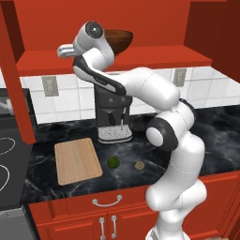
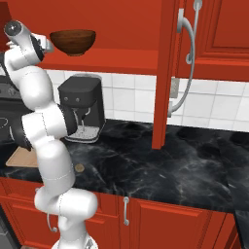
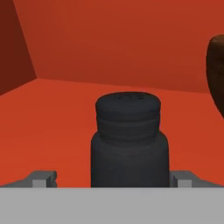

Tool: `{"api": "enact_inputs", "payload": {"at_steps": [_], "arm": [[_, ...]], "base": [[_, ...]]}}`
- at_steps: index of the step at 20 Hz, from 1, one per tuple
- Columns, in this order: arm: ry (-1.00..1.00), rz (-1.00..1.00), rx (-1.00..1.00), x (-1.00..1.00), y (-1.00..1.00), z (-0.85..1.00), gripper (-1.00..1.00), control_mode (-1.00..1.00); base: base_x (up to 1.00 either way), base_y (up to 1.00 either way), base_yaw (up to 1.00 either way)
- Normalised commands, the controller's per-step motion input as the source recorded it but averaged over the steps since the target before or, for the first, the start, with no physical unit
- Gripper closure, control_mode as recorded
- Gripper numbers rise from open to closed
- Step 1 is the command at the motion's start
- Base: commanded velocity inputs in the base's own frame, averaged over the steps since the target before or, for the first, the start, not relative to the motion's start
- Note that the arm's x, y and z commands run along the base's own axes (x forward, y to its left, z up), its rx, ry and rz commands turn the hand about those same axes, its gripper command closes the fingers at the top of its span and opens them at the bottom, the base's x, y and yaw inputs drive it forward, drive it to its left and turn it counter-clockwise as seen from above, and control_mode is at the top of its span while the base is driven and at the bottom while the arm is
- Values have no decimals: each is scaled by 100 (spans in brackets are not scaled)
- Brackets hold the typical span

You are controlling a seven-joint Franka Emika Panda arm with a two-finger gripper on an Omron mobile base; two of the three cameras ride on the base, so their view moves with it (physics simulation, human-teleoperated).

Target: Open the cabinet. Place the bowl and condiment on the counter. Then place the lime and garlic on the cutting board.

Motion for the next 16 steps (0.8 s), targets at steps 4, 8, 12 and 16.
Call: {"api": "enact_inputs", "payload": {"at_steps": [4,8,12,16], "arm": [[4,0,-2,11,5,0,100,-100],[1,0,0,1,0,0,100,-100],[2,0,0,0,0,0,100,-100],[3,0,0,-6,0,0,100,-100]], "base": [[0,0,0],[0,0,0],[0,0,0],[0,0,0]]}}
